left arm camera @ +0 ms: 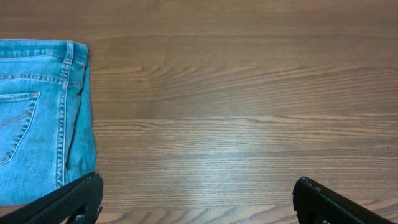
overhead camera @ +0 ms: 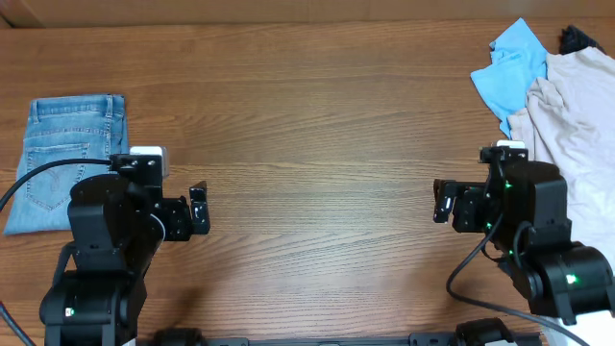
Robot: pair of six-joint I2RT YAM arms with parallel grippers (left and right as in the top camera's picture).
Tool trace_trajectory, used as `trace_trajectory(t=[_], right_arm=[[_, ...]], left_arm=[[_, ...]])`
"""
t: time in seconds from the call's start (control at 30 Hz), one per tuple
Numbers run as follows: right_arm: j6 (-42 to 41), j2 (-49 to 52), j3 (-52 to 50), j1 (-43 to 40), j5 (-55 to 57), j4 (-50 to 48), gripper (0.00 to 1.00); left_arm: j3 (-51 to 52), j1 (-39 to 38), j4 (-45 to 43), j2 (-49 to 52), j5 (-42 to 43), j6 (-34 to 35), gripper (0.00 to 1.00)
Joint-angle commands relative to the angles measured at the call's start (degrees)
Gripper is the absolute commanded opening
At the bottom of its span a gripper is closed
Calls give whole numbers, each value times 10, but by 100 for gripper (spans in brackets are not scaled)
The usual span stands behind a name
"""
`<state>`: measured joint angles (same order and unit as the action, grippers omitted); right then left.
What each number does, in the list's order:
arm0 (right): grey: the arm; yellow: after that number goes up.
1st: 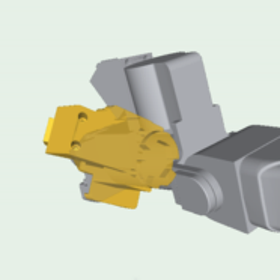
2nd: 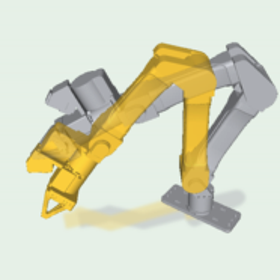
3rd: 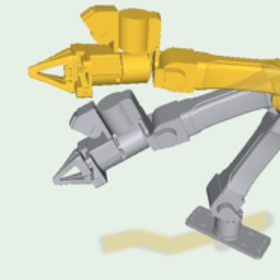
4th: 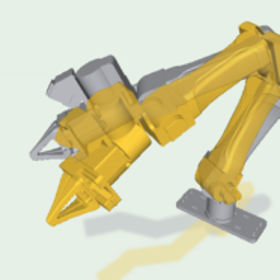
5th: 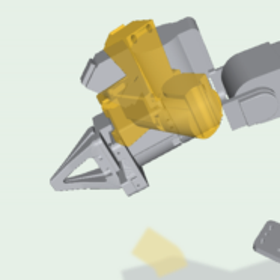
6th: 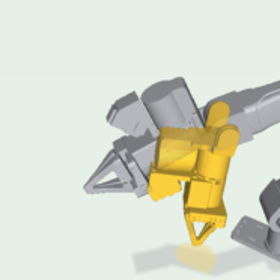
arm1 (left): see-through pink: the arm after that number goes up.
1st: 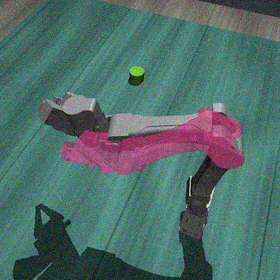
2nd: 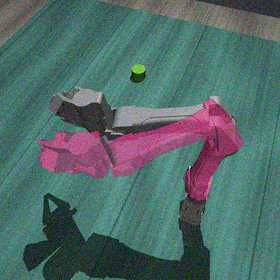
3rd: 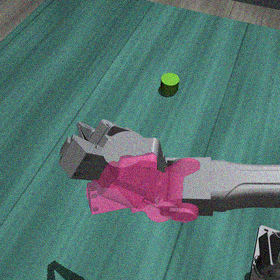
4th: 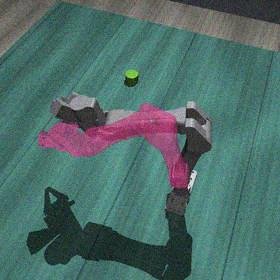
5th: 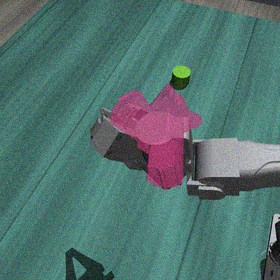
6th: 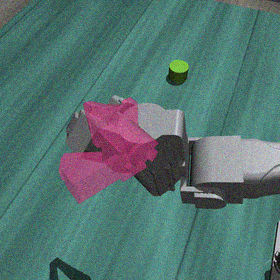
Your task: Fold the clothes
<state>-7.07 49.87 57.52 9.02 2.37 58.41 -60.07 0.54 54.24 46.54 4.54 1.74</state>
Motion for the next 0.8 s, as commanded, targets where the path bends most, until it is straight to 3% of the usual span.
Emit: trace_trajectory(t=[0.0, 0.2, 0.37, 0.77], right_arm=[[-2, 14, -5, -2, 5, -2, 100], [-2, -57, -10, -2, 5, 16, 100], [25, -185, -37, -6, 12, -7, 100], [30, -492, -313, -21, -5, -248, 100]], left_arm=[[2, 6, -1, 5, 9, 10, 100], [2, 6, -1, 14, 9, 10, 100], [2, 6, -1, 21, 9, 10, 100], [2, 6, -1, 37, 9, 10, 100]])
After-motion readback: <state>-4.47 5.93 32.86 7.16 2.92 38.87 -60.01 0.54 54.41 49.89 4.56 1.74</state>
